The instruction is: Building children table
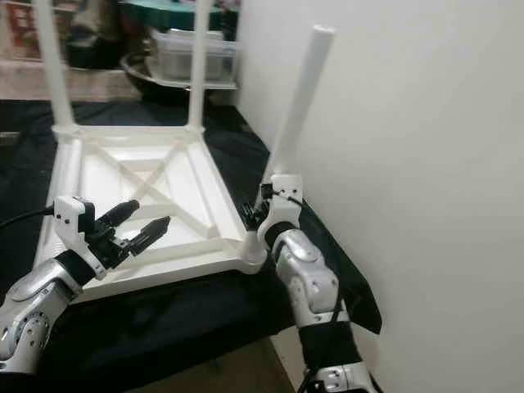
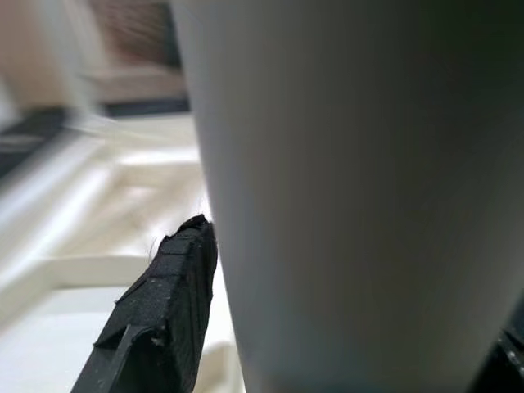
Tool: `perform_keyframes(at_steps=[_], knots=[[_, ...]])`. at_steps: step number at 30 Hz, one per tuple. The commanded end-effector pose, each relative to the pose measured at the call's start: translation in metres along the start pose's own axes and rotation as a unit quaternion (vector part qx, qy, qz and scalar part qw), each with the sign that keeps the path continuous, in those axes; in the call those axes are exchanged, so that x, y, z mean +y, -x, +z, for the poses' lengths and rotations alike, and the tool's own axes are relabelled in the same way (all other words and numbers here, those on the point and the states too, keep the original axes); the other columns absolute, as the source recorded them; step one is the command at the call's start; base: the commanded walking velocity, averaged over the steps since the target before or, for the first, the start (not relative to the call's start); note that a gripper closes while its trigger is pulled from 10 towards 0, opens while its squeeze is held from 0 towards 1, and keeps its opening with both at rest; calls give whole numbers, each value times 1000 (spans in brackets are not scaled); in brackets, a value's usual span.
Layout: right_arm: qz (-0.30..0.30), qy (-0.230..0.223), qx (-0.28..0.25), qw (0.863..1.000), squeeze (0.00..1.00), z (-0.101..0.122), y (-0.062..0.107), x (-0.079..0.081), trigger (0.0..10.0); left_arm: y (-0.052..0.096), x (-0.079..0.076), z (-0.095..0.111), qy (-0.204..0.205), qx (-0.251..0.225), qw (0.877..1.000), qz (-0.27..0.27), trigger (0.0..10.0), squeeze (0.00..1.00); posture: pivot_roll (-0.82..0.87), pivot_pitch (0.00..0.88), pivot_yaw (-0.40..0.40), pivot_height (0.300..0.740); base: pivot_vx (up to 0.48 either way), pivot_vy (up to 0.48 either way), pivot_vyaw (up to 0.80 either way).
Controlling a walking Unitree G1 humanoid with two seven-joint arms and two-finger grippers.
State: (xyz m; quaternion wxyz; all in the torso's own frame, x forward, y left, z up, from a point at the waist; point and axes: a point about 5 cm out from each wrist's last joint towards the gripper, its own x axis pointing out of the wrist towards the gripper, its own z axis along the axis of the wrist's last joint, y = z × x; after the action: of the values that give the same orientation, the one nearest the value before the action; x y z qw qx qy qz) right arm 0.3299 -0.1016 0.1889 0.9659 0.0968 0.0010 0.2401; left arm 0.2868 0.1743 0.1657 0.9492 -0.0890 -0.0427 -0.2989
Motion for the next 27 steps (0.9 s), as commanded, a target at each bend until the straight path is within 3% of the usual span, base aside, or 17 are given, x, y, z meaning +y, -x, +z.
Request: perform_keyframes(at_steps=[1,2,4,8,11,12,13,16,17,18,19,20,22,23,24,25,27], knots=[[128,2,-40,991,0,17,0,32,10000,-1,-1,-3,2,7,1000,-6,10000,0,141,0,-178,740,0,0,0],[236,10,-48,970,0,21,14,50,10000,-2,-1,-3,2,6,1000,-5,10000,0,145,0,-183,740,0,0,0],[297,22,-33,954,0,17,22,61,10000,-2,-2,-4,2,6,1000,-5,10000,0,148,0,-186,740,0,0,0],[329,32,-21,943,0,10,26,67,10000,-2,-2,-4,2,6,1000,-5,10000,0,151,0,-188,740,0,0,0],[344,33,-14,938,0,5,27,69,8235,-1,-2,-4,2,6,1000,-5,10000,0,154,0,-188,740,0,0,0],[299,44,8,953,0,-4,18,62,0,-1,-3,-4,3,6,1000,-4,10000,0,155,0,-190,740,0,0,0],[206,50,42,976,0,-14,4,47,0,-1,-3,-4,3,6,1000,-5,10000,0,153,0,-188,740,0,0,0],[142,56,68,986,0,-20,-4,36,0,0,-3,-4,3,6,1000,-5,10000,0,153,0,-188,740,0,0,0],[14,58,97,994,0,-28,-13,12,0,0,-3,-4,3,6,1000,-5,10000,0,153,0,-188,740,0,0,0],[-153,41,125,979,0,-38,-8,-22,0,0,-3,-3,3,6,1000,-5,10000,0,153,0,-189,740,0,0,0],[-153,41,125,979,0,-38,-8,-22,0,0,-3,-3,3,6,1000,-5,10000,0,153,0,-189,740,0,0,0],[-270,33,149,951,0,-47,2,-46,0,0,-3,-3,3,5,1000,-5,10000,0,153,0,-189,740,0,0,0],[-270,33,149,951,0,-47,2,-46,0,0,-3,-3,3,5,1000,-5,10000,0,153,0,-189,740,0,0,0],[-342,32,158,926,0,-52,12,-58,0,0,-3,-3,3,5,1000,-4,10000,0,153,0,-189,740,0,0,0],[-342,32,158,926,0,-52,12,-58,0,0,-3,-3,3,5,1000,-4,10000,0,153,0,-189,740,0,0,0],[-341,25,160,926,0,-54,14,-54,7529,0,-3,-3,3,5,1000,-4,10000,0,151,0,-184,740,0,0,0],[-322,21,158,933,0,-54,12,-47,7529,1,-2,-3,3,6,1000,-4,10000,0,151,0,-184,740,0,0,0]])
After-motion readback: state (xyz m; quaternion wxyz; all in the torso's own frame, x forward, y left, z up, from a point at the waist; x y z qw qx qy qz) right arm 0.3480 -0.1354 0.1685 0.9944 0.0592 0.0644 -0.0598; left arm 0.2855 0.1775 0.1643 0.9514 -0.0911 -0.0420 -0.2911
